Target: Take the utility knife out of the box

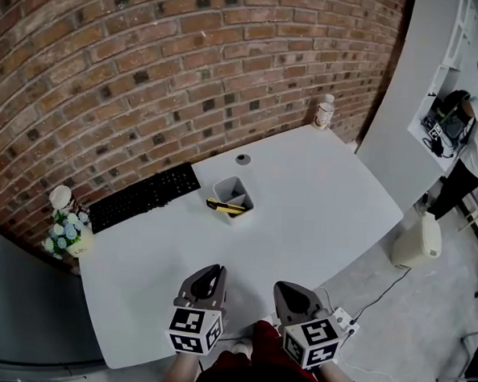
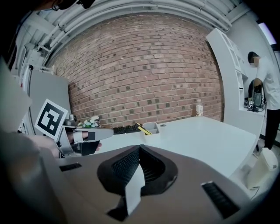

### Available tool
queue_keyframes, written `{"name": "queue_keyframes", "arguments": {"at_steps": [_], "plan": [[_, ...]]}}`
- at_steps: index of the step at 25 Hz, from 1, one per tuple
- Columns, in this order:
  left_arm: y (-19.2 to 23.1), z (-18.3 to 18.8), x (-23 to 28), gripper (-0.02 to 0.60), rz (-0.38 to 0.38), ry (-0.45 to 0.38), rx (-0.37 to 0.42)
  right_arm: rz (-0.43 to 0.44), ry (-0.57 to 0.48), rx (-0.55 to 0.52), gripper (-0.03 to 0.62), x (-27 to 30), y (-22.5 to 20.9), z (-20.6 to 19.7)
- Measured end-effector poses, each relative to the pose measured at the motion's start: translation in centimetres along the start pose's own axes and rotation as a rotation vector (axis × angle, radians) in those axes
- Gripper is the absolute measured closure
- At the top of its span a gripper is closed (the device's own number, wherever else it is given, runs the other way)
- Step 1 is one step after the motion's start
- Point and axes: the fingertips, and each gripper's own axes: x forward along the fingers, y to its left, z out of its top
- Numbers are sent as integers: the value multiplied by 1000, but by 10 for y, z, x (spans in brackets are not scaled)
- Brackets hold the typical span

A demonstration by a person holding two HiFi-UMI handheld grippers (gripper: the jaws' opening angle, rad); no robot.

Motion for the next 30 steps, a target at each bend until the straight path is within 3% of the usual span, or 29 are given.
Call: {"name": "queue_keyframes", "arguments": {"at_steps": [14,30], "plan": [[28,-6,57,517,90,61,-56,55,30,2,586,52,-45,14],[60,-22,109,477,128,152,-116,134,84,-17,586,105,-63,19]]}}
